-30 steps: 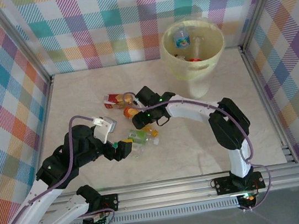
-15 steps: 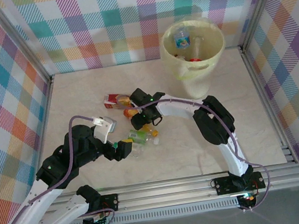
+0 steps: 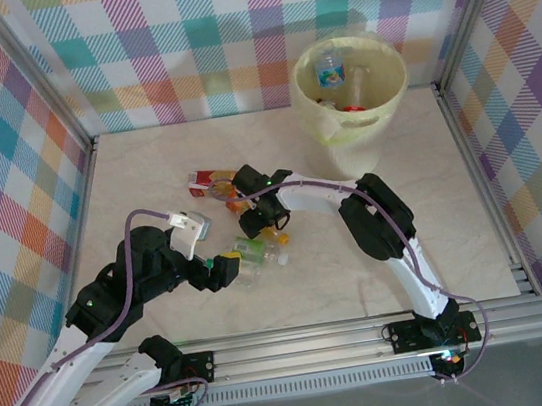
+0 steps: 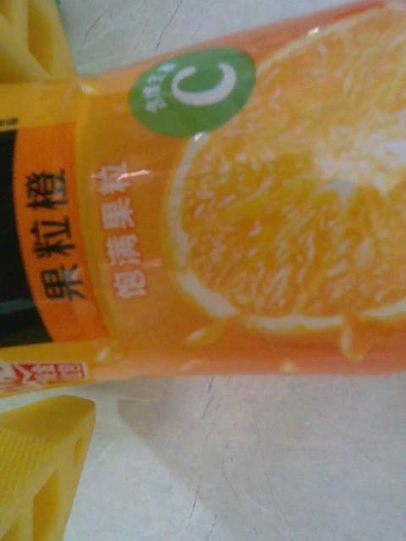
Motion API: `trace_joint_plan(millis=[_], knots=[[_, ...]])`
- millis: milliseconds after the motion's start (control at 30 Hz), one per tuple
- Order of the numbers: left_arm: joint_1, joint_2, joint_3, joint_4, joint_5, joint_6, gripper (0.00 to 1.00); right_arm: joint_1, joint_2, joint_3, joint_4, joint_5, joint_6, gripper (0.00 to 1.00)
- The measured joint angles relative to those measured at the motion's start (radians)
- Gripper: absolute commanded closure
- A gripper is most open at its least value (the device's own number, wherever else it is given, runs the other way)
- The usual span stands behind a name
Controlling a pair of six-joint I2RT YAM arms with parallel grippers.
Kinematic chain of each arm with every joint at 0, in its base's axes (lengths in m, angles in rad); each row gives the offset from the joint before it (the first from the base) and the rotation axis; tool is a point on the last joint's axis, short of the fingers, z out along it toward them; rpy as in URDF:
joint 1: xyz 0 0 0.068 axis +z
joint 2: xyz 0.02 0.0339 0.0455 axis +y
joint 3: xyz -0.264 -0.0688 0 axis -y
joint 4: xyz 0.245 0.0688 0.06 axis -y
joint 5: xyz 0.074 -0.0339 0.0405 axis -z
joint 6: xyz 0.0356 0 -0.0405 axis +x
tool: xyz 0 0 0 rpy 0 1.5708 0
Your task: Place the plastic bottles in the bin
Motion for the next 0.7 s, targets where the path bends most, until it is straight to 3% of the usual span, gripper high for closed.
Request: trace_joint_plan(millis=[300,700], knots=[[0.000,0.000,0.000,0.000,0.000,0.000,0.00,0.003,-0.007,-0.002,-0.002,0.014,-0.019,0.39],[0.000,0.013,-0.015,0.128,0.058,-0.043,0.00,0.003,-0.185,-0.095,-0.003,0.019,-0.030,0.39]])
